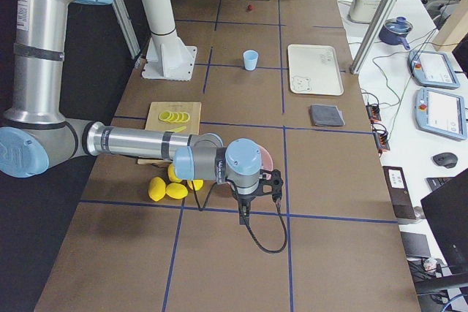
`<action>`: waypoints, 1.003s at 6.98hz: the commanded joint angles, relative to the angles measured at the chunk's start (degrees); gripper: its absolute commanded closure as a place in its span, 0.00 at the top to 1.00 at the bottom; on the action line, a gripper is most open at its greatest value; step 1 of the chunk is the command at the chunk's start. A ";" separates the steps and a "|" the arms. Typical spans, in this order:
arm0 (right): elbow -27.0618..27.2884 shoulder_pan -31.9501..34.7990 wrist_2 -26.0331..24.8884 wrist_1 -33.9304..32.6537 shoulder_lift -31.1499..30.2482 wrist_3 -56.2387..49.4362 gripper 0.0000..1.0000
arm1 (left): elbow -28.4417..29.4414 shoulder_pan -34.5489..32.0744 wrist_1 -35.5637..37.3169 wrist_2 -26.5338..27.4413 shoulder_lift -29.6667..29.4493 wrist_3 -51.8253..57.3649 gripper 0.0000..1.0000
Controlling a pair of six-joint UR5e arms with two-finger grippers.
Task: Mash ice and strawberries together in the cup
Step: 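Lower the right gripper into the pink bowl of ice cubes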
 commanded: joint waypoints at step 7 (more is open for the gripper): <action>2.32 -0.16 0.84 5.77 0.09 5.31 1.00 | -0.01 0.01 -0.17 0.00 -0.18 -0.03 1.00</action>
